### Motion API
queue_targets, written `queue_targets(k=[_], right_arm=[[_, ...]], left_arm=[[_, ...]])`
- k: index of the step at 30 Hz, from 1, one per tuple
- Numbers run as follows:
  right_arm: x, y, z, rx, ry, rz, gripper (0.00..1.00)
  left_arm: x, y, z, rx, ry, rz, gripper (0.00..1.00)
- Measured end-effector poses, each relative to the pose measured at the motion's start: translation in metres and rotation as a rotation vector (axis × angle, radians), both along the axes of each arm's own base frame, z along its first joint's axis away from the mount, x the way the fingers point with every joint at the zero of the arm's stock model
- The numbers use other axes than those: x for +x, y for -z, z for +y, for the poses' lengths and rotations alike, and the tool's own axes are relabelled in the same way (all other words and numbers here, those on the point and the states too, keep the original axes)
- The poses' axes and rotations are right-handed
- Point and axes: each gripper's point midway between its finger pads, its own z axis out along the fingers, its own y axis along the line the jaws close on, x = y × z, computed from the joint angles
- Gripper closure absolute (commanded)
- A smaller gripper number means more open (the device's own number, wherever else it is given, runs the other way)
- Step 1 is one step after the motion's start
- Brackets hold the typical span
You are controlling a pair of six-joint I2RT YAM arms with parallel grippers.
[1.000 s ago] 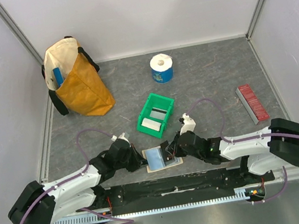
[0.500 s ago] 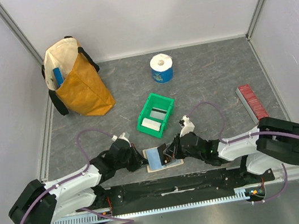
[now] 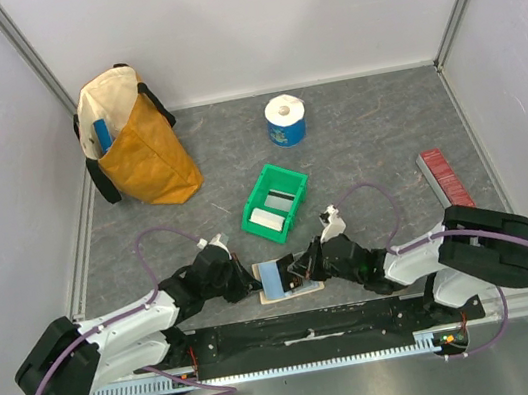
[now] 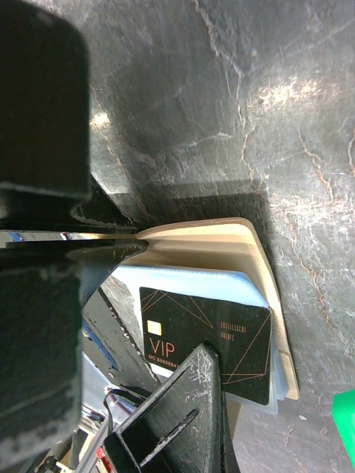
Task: Put the credit cards into the card holder
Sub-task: Insert the credit card into the card holder.
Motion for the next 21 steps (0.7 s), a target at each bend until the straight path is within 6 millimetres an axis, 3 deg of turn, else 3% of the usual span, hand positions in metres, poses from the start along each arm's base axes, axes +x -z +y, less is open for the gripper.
queue_targets(k=[21], right_arm=[[-0.0082, 0.0045, 0.0082, 0.068, -0.019, 0.044, 1.00]], left_arm=[[-0.0001, 0.0000, 0.0001, -0.004, 0.000, -0.004, 0.98]])
